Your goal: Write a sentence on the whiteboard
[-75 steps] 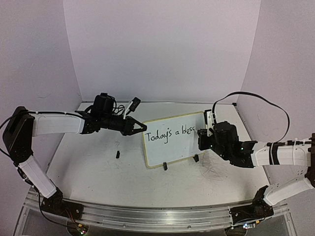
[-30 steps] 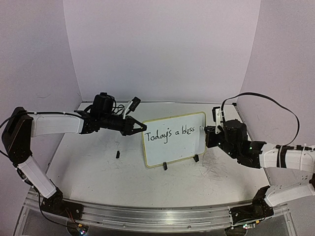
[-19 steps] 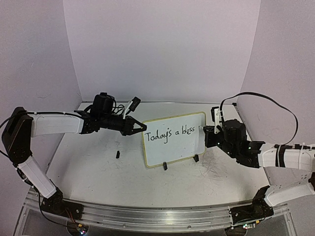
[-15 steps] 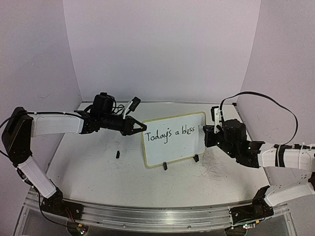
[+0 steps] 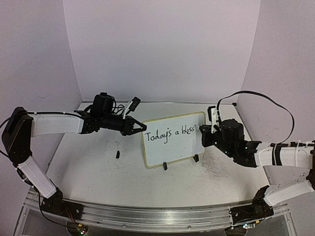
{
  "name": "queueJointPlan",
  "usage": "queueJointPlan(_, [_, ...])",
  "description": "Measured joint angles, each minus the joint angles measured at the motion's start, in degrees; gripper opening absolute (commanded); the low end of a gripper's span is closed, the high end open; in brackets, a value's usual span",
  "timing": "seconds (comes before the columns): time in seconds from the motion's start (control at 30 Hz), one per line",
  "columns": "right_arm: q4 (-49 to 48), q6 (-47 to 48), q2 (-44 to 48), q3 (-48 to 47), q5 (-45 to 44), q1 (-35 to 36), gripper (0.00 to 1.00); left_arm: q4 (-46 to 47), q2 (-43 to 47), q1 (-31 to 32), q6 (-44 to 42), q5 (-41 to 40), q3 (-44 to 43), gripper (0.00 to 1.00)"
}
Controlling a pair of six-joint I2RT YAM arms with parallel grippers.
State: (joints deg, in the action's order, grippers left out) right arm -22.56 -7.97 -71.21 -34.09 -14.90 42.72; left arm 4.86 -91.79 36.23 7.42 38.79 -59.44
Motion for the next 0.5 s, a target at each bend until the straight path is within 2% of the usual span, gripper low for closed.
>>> queueJointPlan(0.5, [1.2, -0.1, 1.0, -0.4, -0.5, 0.0, 0.00, -0.3, 0.0, 0.0, 0.0, 0.0, 0.0, 0.00])
